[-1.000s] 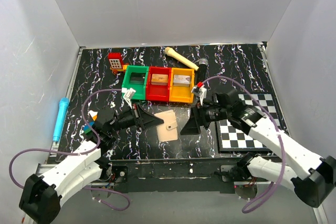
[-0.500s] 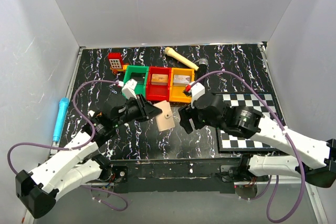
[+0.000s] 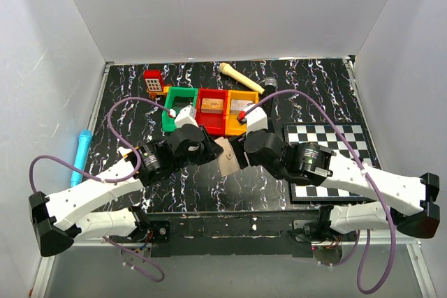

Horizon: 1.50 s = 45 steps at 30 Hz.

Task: Take the credit cards out of the card holder
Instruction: Open the card holder.

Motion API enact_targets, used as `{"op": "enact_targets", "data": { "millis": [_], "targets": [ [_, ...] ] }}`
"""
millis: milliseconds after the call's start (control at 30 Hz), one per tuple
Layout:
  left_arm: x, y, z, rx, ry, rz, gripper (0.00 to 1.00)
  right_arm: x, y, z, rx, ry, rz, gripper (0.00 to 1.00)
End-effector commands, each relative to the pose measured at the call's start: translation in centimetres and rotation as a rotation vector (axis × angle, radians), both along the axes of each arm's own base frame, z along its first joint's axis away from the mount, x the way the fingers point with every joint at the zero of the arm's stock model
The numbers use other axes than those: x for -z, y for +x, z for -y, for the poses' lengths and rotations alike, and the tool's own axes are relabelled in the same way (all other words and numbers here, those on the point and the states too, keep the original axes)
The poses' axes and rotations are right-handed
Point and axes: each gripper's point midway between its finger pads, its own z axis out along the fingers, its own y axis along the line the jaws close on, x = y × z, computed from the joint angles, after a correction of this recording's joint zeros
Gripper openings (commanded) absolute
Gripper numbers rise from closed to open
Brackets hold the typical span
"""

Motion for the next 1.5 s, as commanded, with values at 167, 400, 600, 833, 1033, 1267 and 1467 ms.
{"op": "enact_targets", "data": {
  "millis": [167,400,600,833,1033,1267,1467],
  "targets": [
    [-1.3,0.7,-1.0,-0.114,-0.039,0.002,0.0,-1.5,-0.8,-2.1,-0.018,0.134,-0.01,0.74],
    [-1.7,0.4,-0.8,-0.115,-0.067,-0.003,0.0,-0.4,-1.8,-3.8,-0.055,0.164,-0.072,0.7],
    [-1.8,0.1,-0.5,-0.112,-0.078,-0.004,0.0,0.7,-2.1,-4.7,-0.077,0.124,-0.106,0.69],
    [-2.1,-0.1,-0.3,-0.108,-0.091,0.001,0.0,2.1,-2.1,-5.0,-0.068,0.082,-0.13,0.64],
    [-2.3,-0.3,0.1,-0.089,-0.107,0.004,0.0,2.9,-1.7,-4.9,-0.046,0.021,-0.131,0.58],
    [-2.6,-0.6,0.5,-0.066,-0.122,0.007,0.0,3.5,-1.3,-4.7,-0.022,-0.025,-0.126,0.53],
    [-2.7,-0.8,0.9,-0.047,-0.129,0.006,0.0,3.5,-1.1,-4.8,-0.017,-0.033,-0.117,0.52]
  ]
}}
